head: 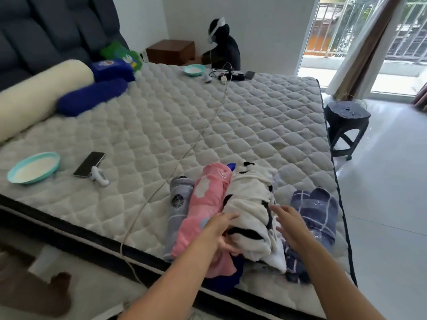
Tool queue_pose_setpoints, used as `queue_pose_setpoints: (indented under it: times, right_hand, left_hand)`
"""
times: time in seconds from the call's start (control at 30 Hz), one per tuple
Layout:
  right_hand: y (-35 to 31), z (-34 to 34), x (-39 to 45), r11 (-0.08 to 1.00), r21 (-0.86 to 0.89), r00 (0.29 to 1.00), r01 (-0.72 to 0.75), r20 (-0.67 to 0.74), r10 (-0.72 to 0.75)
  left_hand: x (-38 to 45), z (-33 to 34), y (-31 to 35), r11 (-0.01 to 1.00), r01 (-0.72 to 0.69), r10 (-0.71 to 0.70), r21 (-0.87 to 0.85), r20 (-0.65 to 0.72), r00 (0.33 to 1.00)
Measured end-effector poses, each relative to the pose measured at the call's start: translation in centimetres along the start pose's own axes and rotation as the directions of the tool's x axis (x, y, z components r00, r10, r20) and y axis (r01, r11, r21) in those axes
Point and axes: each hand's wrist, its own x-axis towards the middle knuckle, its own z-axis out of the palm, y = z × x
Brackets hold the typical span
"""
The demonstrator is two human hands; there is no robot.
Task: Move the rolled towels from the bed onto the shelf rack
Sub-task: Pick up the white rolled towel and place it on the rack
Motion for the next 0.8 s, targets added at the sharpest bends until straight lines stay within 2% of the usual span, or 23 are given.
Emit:
queue_pose_setpoints:
  times: [0.1,0.23,0.5,0.7,0.8]
  right_hand:
    - [-2.2,1.4,3.9,0.999,-0.047,1.0,-0.002,0.011,0.003]
    - [-3.6,2.7,8.8,0.997,-0.071,1.0,0.009,-0.008,-0.01]
    - [-5.8,4.7,11.9,0.956,-0.283,0.992,-0.078,0.071,0.102]
    - [-4.7,4.2,12.7,0.985,-0.136,0.989,-0.103,0.092,0.116]
    - [-4.3,3.9,12.1,0.996,-0.046,0.992,-0.079,0.095,0.083]
  left_hand:
    - [1.2,-0.4,1.6,0.996,0.088,-0.088,0.009,-0.006,0.996]
    - [2.4,-0.5,3.3,0.988,0.154,-0.153,0.0,-0.093,0.984]
    - [4.5,-0.1,3.4,0.988,0.151,-0.148,0.002,-0.212,0.966]
    - [3.7,0.6,3.1,0.998,0.069,-0.063,0.01,-0.285,0.956]
    - [2.6,1.0,2.6,1.0,0.013,-0.007,0.02,-0.276,0.961]
